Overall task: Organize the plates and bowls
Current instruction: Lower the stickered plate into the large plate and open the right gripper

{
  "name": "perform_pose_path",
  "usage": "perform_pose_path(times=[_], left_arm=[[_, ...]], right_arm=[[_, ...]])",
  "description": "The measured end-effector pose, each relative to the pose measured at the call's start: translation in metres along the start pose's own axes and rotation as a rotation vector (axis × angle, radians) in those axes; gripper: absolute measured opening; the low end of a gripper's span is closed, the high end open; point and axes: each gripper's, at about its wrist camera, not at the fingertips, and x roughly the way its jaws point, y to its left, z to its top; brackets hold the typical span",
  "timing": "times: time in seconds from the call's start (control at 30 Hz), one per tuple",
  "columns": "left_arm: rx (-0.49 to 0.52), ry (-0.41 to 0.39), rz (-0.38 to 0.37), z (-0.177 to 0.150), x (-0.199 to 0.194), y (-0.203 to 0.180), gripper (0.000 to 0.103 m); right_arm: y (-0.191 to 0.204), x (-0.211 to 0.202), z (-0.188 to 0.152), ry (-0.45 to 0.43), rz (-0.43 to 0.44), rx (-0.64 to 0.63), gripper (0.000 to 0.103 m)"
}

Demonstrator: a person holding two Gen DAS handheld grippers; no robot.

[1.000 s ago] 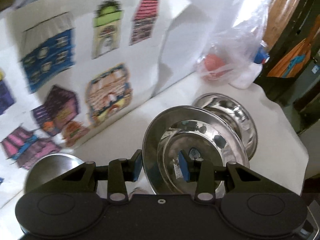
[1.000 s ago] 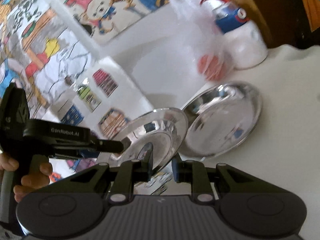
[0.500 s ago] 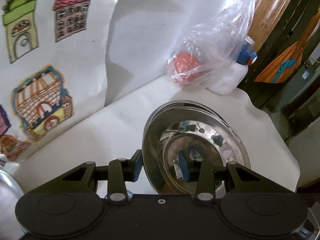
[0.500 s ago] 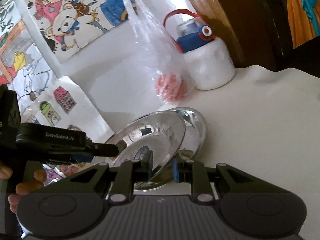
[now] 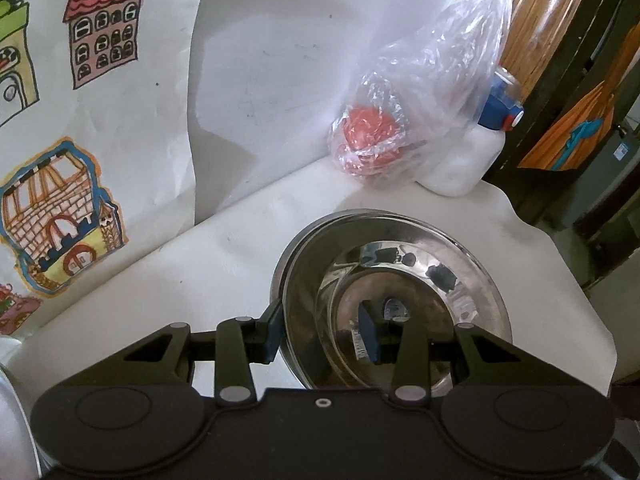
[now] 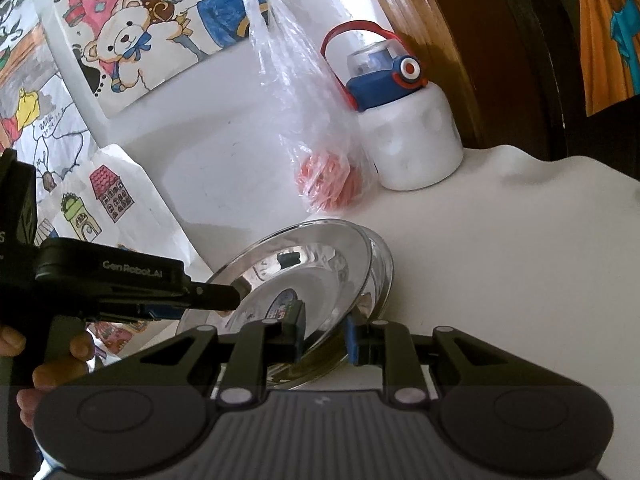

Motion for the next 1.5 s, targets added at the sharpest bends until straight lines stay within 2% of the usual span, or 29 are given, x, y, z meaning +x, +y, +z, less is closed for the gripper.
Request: perform_pose_path(times=[0.4, 0.73, 1.5], left_arm=[[0.041, -0.019, 0.042, -0.002, 0.005, -0.005, 0.041], [0.064, -0.030, 0.057, -0.004, 0.007, -0.006, 0.041], [0.153, -0.067, 0.139, -0.013, 0.012, -0.018, 0.043]], right_arm=[[0.010, 0.002, -0.001, -0.006, -0.039, -0.071, 0.027], [0.012, 0.004, -0.002, -0.012, -0.043, -0.081, 0.030], [0.033, 0.012, -0.010, -0.049, -0.145, -0.261, 0.034]])
